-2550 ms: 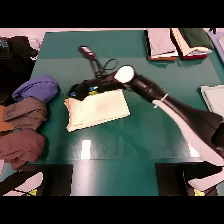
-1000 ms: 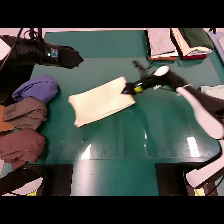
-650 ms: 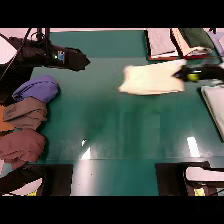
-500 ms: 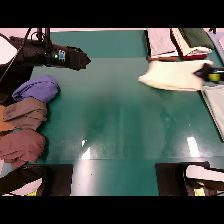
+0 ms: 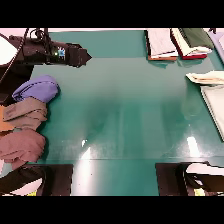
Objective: Fold the shirts.
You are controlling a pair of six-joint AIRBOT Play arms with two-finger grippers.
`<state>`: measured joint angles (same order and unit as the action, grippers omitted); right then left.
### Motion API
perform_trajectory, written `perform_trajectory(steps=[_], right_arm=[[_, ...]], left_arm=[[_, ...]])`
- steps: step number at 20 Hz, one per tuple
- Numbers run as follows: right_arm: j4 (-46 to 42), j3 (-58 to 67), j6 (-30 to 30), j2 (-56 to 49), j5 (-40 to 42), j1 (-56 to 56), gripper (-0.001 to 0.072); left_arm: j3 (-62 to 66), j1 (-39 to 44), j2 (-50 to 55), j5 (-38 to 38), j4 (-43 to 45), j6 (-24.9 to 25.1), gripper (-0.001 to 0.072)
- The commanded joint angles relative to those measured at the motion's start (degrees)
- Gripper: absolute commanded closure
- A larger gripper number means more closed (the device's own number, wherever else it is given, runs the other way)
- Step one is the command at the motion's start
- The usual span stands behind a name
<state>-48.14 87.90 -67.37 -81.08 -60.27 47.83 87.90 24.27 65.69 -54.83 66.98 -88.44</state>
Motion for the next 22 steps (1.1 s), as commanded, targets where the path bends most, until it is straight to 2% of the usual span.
perform_trajectory(steps=[1, 6, 11, 19, 22], right_arm=[[-0.3, 7.1, -0.1, -1.5, -1.9, 0.7, 0.0695], [-10.9, 13.2, -1.2, -1.3, -8.4, 0.9, 0.0695], [-16.8, 10.6, -1.7, 1.9, -8.8, 1.1, 0.0695], [-24.7, -5.2, -1.8, 10.8, -10.9, 10.0, 0.0694], [-25.6, -11.5, -1.8, 13.6, -11.8, 15.2, 0.0661]], left_arm=[[0.0, 0.0, 0.0, -0.7, 0.1, 0.0, 0.068], [0.0, 0.0, 0.0, -1.7, 0.3, 0.5, 0.068], [0.0, 0.0, 0.0, -2.1, 0.3, 1.1, 0.0679], [0.0, 0.0, 0.0, -3.4, 0.4, 2.1, 0.068], [0.0, 0.0, 0.0, -3.4, 0.3, 3.4, 0.068]])
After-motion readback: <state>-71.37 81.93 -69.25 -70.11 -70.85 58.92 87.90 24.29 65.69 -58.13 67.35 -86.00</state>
